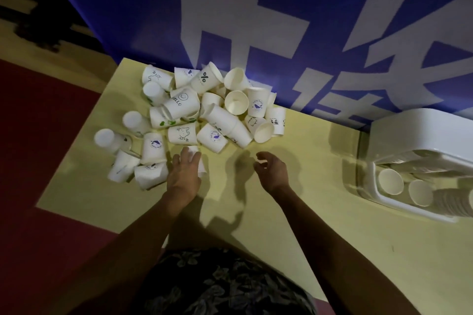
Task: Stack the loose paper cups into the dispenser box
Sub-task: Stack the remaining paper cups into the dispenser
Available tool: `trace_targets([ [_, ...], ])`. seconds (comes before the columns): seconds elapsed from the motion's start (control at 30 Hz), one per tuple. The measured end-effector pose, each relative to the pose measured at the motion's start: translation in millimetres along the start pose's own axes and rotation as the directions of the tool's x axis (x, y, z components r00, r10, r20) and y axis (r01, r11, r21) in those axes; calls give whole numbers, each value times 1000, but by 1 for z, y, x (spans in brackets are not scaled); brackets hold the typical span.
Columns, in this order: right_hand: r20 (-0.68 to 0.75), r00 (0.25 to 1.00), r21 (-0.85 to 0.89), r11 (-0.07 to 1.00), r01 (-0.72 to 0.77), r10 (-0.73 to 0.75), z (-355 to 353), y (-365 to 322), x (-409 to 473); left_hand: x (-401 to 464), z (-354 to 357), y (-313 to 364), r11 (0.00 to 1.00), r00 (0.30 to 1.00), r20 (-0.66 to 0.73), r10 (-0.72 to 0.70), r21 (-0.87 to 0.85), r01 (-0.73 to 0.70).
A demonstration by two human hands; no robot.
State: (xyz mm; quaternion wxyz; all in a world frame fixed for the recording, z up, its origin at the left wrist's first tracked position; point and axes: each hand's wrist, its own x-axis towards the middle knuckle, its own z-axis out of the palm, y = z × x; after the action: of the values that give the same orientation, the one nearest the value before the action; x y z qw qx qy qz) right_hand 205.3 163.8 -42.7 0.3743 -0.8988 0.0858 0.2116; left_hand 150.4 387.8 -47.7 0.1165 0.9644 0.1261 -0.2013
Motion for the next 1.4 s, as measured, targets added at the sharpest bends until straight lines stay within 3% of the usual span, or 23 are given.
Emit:
trace_targets([
  [0.17,-117,977,236,960,-149,180,11,-31,34,18,-7,-11,997,997,42,61,-51,-59],
  [0.3,-187,943,247,942,-227,276,12,-45,61,29,-15,-12,979,998,54,32,-202,-21],
  [0.4,-213,925,253,932,-259,314,10,-51,75,30,-17,-11,951,999,-24,41,-306,-46],
  [0.5,-256,910,228,935,-272,327,7,-55,80,27,-15,-11,946,987,-149,59,-306,-103],
  [0.57,-287,908,167,949,-267,306,5,-56,76,25,-15,-11,949,967,-248,62,-284,-134],
  [0.67,-338,917,13,975,-222,213,-1,-57,63,23,-17,-7,930,889,-420,180,-223,-294],
  [0.77,-375,920,-85,984,-153,111,-6,-50,45,22,-17,2,945,916,-294,272,-98,-312],
  [0.83,-406,913,-103,990,-99,49,-9,-42,33,22,-17,9,969,965,-124,232,-51,-240],
  [0.9,-430,903,-98,994,-50,3,-14,-36,20,24,-17,11,976,975,-76,211,-36,-214],
  [1.03,-468,882,-42,998,41,-56,-27,-23,-7,23,-22,19,969,969,-124,212,-107,-225],
  [1.4,-577,808,9,989,151,-118,-83,51,-69,-19,-29,113,824,854,-348,388,-284,-490],
])
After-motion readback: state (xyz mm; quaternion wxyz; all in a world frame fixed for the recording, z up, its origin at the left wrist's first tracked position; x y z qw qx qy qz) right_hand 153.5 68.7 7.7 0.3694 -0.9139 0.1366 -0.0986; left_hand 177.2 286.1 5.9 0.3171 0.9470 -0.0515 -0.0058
